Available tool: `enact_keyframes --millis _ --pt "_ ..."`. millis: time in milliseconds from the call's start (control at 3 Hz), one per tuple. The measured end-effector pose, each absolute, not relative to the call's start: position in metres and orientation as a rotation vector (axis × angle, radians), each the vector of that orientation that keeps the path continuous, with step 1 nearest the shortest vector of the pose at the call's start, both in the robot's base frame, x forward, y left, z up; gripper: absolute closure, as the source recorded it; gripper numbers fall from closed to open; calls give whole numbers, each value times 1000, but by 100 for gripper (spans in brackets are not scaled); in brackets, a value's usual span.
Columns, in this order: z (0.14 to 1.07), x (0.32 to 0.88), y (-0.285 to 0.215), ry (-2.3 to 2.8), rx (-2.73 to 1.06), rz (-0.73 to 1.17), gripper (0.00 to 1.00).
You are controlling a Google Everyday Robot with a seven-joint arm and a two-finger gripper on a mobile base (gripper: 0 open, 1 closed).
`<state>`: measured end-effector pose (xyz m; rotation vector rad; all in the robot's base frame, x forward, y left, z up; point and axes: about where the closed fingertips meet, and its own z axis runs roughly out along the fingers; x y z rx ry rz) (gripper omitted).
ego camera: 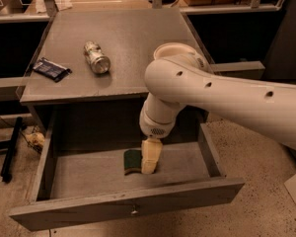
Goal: Pick sponge from top drawer and place on counter
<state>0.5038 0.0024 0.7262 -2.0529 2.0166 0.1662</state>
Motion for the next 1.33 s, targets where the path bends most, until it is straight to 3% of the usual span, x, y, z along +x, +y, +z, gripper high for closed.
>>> enact_keyframes --millis 1333 --pt "637 514 10 2129 -1967 284 0"
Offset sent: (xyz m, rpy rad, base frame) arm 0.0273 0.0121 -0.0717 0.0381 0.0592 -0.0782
